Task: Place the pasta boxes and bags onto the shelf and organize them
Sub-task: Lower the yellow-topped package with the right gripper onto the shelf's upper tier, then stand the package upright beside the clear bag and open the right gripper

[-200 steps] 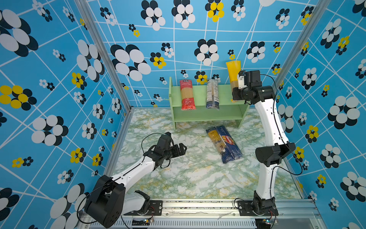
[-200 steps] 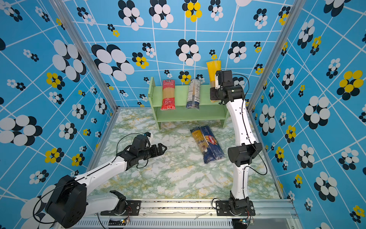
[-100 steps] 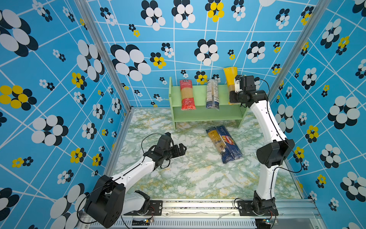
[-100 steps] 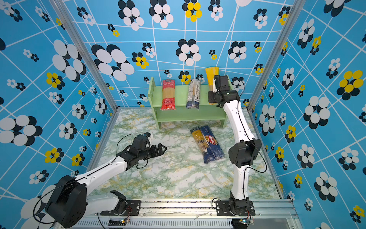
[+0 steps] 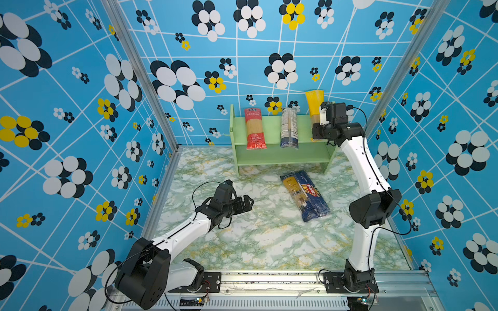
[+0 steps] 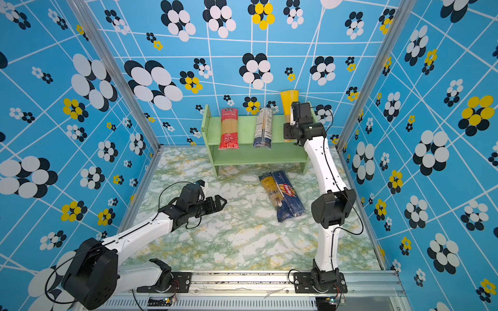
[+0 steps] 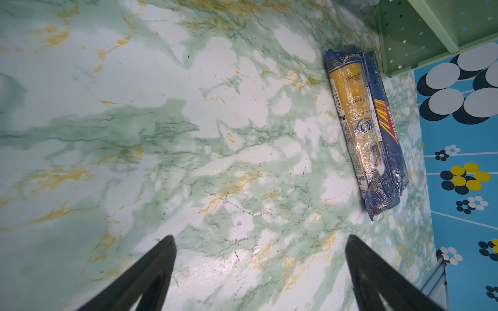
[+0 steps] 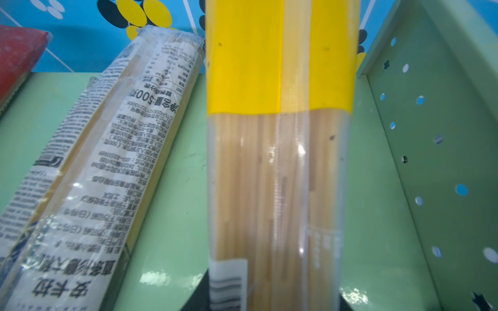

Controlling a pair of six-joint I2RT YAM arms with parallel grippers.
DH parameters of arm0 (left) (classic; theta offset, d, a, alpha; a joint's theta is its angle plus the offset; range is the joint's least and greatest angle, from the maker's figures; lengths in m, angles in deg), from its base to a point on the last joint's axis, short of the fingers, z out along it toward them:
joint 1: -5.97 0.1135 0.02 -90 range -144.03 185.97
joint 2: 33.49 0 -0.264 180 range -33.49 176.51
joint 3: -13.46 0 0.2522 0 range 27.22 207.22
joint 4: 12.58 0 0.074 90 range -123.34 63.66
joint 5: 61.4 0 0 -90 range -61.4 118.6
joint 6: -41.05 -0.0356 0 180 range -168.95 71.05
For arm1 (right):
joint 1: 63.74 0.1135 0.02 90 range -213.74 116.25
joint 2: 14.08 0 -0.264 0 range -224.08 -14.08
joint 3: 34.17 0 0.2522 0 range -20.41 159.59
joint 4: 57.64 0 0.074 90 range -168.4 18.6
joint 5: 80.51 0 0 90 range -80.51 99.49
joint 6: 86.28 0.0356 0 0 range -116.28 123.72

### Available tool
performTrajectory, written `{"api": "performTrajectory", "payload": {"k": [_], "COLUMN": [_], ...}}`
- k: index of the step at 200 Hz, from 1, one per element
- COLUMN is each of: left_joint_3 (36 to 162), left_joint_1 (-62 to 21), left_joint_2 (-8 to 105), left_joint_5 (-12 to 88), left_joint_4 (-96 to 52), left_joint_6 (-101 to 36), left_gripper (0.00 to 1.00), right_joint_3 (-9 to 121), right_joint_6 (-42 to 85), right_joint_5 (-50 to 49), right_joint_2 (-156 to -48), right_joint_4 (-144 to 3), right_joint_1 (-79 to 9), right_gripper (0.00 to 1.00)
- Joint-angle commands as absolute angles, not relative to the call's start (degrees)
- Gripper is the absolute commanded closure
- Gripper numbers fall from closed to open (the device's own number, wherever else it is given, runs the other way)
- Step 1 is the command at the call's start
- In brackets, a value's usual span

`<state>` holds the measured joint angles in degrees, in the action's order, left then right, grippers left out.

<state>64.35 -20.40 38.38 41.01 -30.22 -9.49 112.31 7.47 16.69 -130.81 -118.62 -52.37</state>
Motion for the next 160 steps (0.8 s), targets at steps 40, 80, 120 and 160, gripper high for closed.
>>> {"api": "performTrajectory", "payload": {"k": [40, 80, 120, 160], "left_joint_3": [63.69, 63.28, 63.14, 63.25], "left_joint_1": [-20.66, -20.62, -20.73, -20.71], "left_joint_2": [38.06, 37.72, 37.46, 37.44], "left_joint_5": [40.64, 40.82, 40.80, 40.82], "left_joint_4": [-30.83, -30.48, -30.52, -30.56], "left_joint_6": [-9.31, -9.02, -9.01, -9.09], "left_gripper": [0.01, 0.01, 0.01, 0.01], "right_joint_3": [114.03, 115.04, 115.02, 114.68], "right_joint_6": [8.82, 9.12, 9.91, 10.23], "right_joint_5": [19.82, 19.78, 19.36, 19.85], "right_joint_2": [-124.03, -124.75, -124.74, -124.61], "right_joint_4": [-114.43, -116.30, -116.37, -116.17], "right_joint_1": [-52.33, -52.36, -52.33, -52.18], "right_gripper": [1.00, 0.97, 0.94, 0.94]}}
